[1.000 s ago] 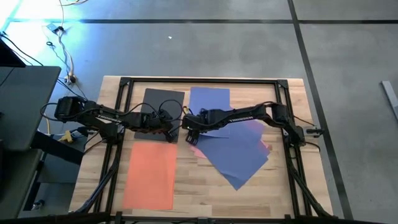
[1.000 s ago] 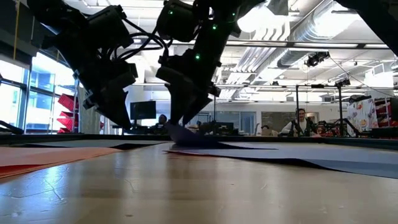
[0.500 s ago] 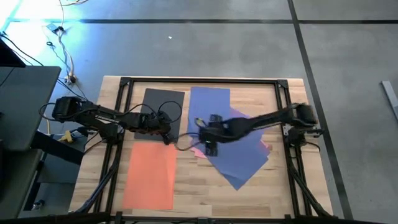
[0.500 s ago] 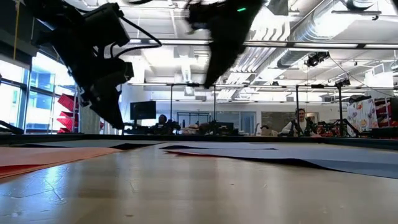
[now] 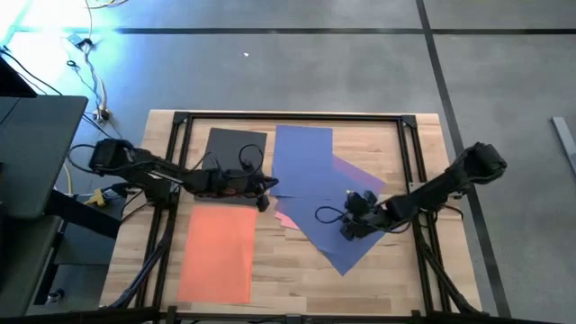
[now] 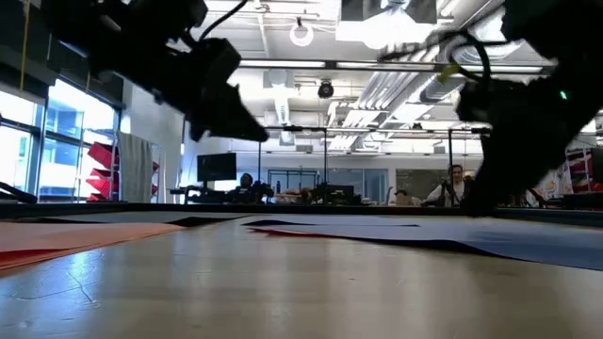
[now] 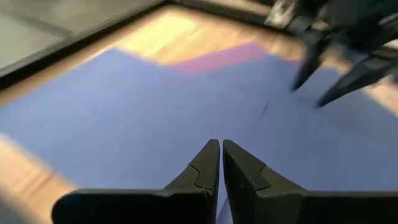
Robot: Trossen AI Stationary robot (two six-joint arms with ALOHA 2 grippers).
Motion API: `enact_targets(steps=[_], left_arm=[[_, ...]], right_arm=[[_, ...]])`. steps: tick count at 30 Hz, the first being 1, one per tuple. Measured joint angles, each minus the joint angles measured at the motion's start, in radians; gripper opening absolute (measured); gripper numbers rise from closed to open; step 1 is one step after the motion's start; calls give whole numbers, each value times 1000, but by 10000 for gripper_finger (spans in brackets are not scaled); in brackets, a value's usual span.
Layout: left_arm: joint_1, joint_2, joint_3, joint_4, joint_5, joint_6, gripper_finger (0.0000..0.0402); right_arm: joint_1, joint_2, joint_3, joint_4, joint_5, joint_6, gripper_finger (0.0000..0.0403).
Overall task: Organize paper
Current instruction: Adjust the blue papers
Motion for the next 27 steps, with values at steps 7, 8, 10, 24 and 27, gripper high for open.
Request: enact_targets(steps=[7,8,10,24,27], left_arm=[[85,226,49,89,109,15,0],[93,261,62,85,127,3,0],[104,316,86,82,166,-19,0],[108,403,205,-77,209,-41,0],[108,403,206,-90,208,-50,0]], right_arm=[[52,24,-9,25,17,57,199],[59,24,-3,22,5,62,199],[70,22,12,0,-25,67,199],[223,22,158,-259,-340,197,199],[258,21,165,-264,-399,250,199]])
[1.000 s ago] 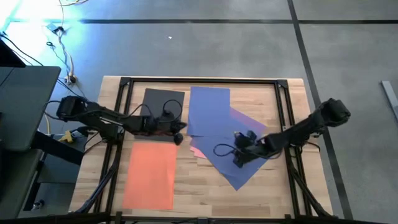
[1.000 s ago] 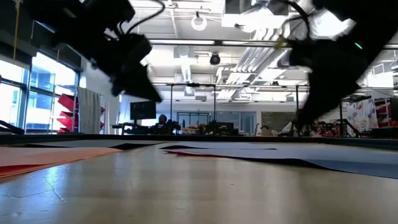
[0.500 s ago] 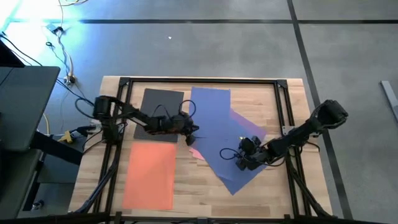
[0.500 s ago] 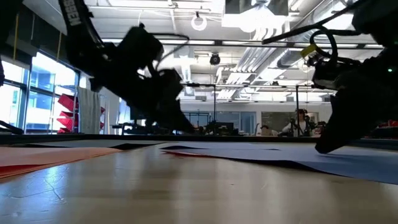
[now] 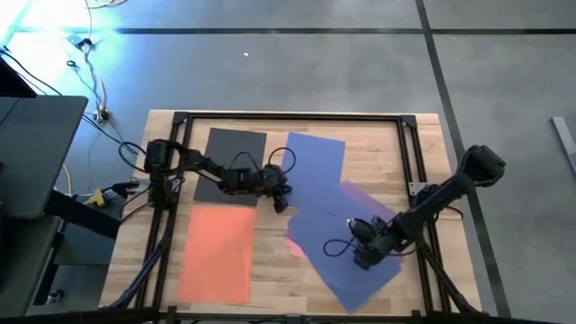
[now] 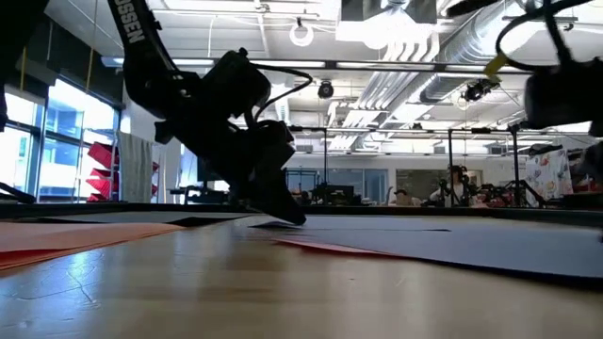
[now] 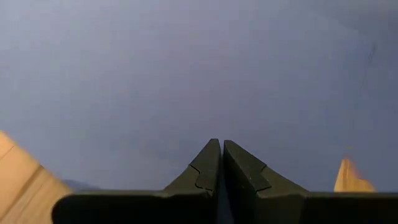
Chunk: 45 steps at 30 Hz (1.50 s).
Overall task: Organize paper
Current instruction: Adjust the blue papers
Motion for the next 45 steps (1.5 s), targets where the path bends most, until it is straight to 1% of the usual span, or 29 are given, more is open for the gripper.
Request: enact_targets(steps=[5,8,9,11,16,20,23,26,33,40,42,45], left_arm=[[0,0,0,-3,1,-8,0],[-1,0,0,-4,1,-9,0],[-2,0,-1,-4,1,-15,0],[-2,0,-1,-5,0,-33,0],[-4,0,-1,-13,-16,-140,0],[-18,-1,-1,-38,-44,-207,0],[-32,-1,-1,-37,-58,-202,0],[-40,-1,-1,-38,-79,-230,0],[-42,-3,-3,-38,-84,-225,0],[-46,-48,-6,-59,-98,-209,0],[-52,-61,-6,-52,-113,-207,0],[-62,-66,-6,-46,-146,-198,0]], right_arm=[[48,-1,2,-5,-115,80,199],[72,-2,2,-21,-186,175,198],[79,-6,2,-32,-193,198,198],[88,-14,2,-54,-184,223,198],[89,-43,-1,-123,-113,225,198],[88,-45,-1,-122,-95,224,198],[88,-45,-1,-119,-94,205,198],[88,-45,-1,-118,-90,201,198],[87,-45,-1,-116,-73,198,199],[87,-44,5,-123,-75,172,199],[87,-41,26,-163,-73,161,199],[87,-41,97,-290,-49,161,199]])
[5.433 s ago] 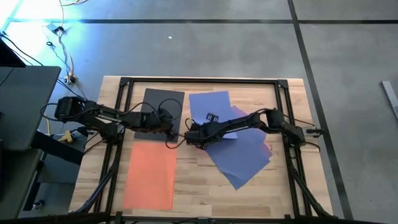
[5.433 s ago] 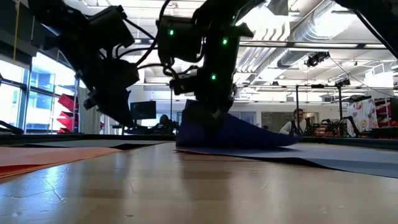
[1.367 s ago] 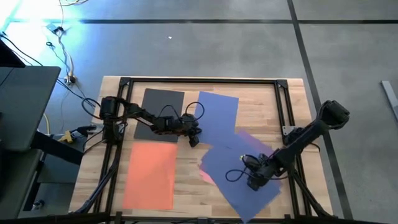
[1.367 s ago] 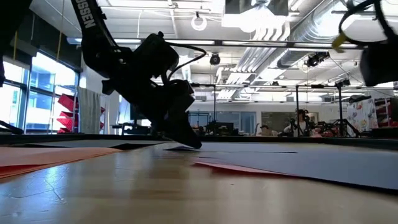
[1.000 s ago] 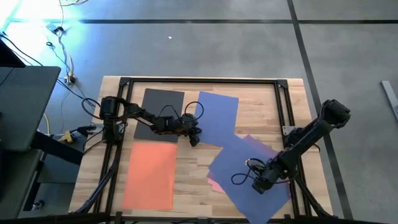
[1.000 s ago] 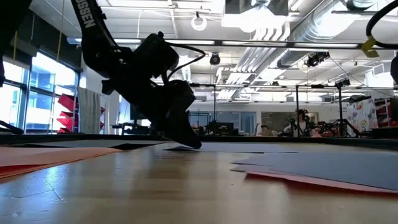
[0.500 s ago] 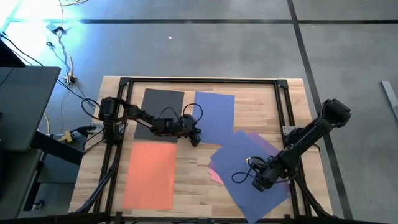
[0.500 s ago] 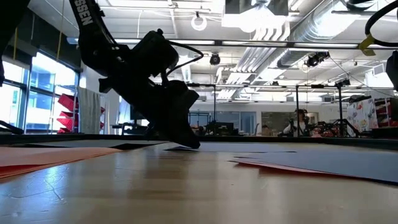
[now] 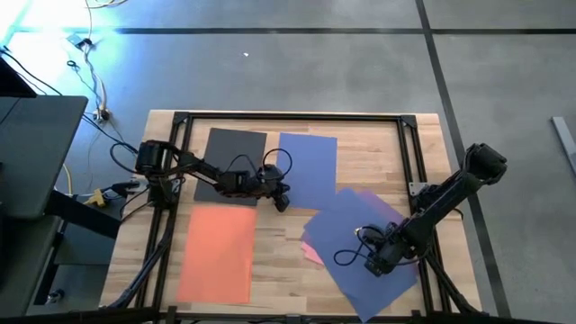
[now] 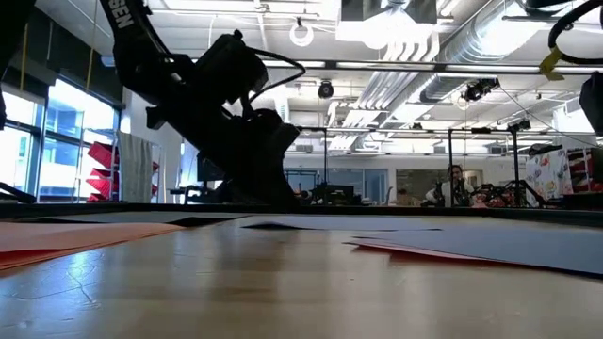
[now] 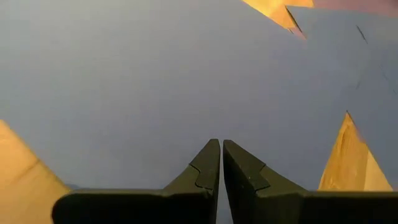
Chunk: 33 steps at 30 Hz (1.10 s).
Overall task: Organize paper
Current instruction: Adjust the blue papers, then stack the bottom blue paper on top of the top blue paper
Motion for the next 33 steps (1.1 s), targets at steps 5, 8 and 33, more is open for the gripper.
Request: enact_targets(steps=[5,8,33], left_arm=[[-4,-1,2,18,-7,34,0],[-14,-3,2,32,-3,67,0],[-37,-117,3,-105,-87,243,0]], right_arm=[[3,-1,151,-239,187,-27,199],[36,-2,196,-234,358,-117,199],[357,582,525,247,233,-796,235]])
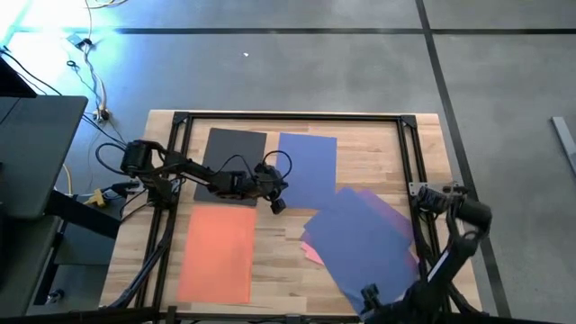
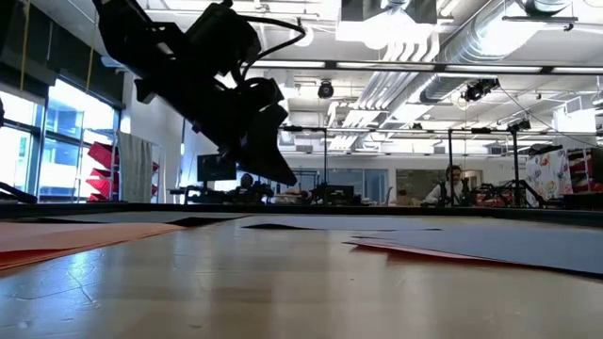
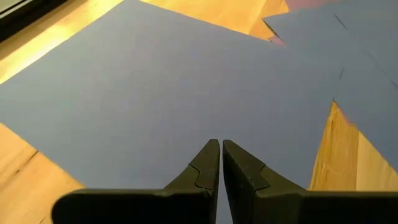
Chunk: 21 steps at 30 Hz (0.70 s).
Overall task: Organize paper
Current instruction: Stack the bottom blue paper on top of the top blue paper
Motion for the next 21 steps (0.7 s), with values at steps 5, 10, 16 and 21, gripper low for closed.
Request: enact_targets(steps=[5,10,16,21], left_arm=[[0,0,0,-1,0,0,0],[0,0,0,-1,5,0,0],[0,0,0,0,5,0,0],[-5,0,0,9,13,0,0]], right_arm=[[0,54,67,-107,49,54,246],[-1,53,78,-130,53,116,189],[0,52,83,-131,25,215,56],[-4,59,160,-252,12,211,9]])
